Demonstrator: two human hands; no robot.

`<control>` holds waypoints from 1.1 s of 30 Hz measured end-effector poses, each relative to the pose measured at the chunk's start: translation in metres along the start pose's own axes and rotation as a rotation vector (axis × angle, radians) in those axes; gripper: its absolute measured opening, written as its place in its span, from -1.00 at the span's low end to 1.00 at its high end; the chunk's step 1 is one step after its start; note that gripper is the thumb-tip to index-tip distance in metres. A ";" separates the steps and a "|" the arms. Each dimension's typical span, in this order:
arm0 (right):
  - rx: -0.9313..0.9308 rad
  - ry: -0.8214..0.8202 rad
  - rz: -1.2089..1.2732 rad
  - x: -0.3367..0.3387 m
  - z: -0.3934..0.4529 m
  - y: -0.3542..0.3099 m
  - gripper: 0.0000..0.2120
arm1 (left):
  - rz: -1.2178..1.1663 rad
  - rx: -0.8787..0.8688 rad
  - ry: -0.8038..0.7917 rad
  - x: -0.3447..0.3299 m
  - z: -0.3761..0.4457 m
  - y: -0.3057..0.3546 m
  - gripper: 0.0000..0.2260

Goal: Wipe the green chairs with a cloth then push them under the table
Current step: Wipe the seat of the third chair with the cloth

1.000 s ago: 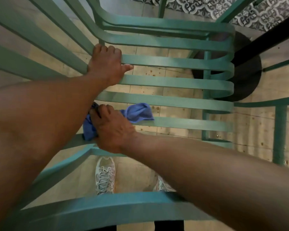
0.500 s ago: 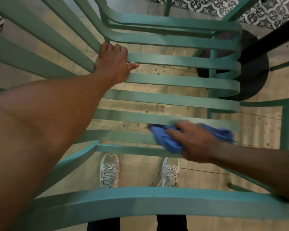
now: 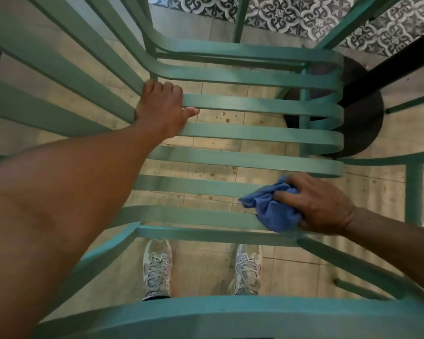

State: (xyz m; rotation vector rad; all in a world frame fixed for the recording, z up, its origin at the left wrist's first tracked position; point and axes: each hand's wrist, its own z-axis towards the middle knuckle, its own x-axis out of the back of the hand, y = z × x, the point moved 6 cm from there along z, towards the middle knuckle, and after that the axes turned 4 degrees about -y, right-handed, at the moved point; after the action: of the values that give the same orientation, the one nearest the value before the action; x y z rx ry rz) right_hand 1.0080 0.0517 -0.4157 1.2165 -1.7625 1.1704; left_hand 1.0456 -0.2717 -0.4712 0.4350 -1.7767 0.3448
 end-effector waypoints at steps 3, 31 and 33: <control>-0.349 0.181 0.143 0.013 0.025 0.025 -0.68 | 0.007 0.000 -0.009 -0.001 0.000 0.001 -0.42; -0.582 0.484 0.205 0.076 0.275 -0.013 -0.66 | 0.072 -0.024 -0.028 0.003 -0.004 0.003 -0.61; -0.515 0.461 0.054 0.071 0.238 0.017 -0.65 | 0.046 -0.009 -0.025 0.005 -0.004 0.002 -0.52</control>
State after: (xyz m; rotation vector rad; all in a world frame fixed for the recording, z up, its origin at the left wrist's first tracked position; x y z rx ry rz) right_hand 0.9583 -0.1905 -0.4433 0.5468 -1.6031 0.8579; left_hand 1.0465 -0.2685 -0.4650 0.3939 -1.8141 0.3654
